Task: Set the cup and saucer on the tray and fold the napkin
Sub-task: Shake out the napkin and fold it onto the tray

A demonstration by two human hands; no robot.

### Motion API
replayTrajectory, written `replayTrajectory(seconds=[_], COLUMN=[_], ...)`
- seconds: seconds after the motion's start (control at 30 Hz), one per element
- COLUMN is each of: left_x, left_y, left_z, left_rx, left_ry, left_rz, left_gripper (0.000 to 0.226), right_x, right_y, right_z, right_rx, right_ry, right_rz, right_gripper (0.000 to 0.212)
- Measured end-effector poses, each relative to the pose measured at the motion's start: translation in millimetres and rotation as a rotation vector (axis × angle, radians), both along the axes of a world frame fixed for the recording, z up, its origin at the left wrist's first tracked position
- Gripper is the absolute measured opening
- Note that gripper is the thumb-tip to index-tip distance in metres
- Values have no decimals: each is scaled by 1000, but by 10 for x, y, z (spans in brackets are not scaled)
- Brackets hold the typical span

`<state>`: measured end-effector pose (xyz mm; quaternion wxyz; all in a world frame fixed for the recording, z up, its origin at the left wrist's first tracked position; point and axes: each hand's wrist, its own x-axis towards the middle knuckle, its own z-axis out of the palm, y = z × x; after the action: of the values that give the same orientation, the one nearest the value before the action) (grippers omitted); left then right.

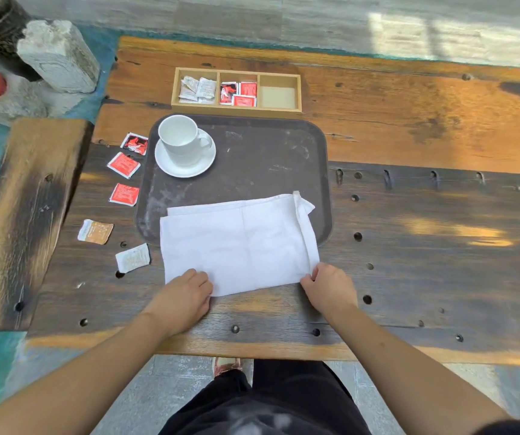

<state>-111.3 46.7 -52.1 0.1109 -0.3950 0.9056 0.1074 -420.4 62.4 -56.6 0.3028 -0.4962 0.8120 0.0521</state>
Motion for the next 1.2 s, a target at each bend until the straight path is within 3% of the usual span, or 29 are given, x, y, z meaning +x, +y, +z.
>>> replayTrajectory(seconds=[0.23, 0.37, 0.47, 0.57, 0.73, 0.93, 1.03, 1.1, 1.2], left_x=[95, 218, 217, 246, 313, 425, 449, 443, 426], left_y=[-34, -33, -24, 3, 1, -8, -46, -75, -134], left_z=[-36, 0, 10, -13, 6, 41, 59, 113, 248], left_rx=[-58, -88, -96, -61, -9, -20, -24, -30, -73], left_ry=[-124, 21, 33, 66, 21, 126, 208, 257, 334], left_rz=[-81, -14, -38, -1, 72, 216, 292, 319, 349], left_gripper=[13, 10, 17, 4, 24, 28, 25, 25, 28], right_x=[-319, -601, -633, -604, -597, -638, -616, -567, -545], right_y=[114, 177, 224, 268, 277, 254, 238, 220, 157], right_z=[73, 126, 144, 125, 9, -11, 60, 121, 206], right_rx=[-10, -55, -98, -174, -211, -107, -115, -120, -174], right_ry=[-79, -137, -231, -297, -300, -458, -564, -531, -307], right_rz=[7, -3, 21, 39, 138, -188, -320, -246, -22], right_gripper=[28, 32, 24, 23, 25, 40, 24, 7, 20])
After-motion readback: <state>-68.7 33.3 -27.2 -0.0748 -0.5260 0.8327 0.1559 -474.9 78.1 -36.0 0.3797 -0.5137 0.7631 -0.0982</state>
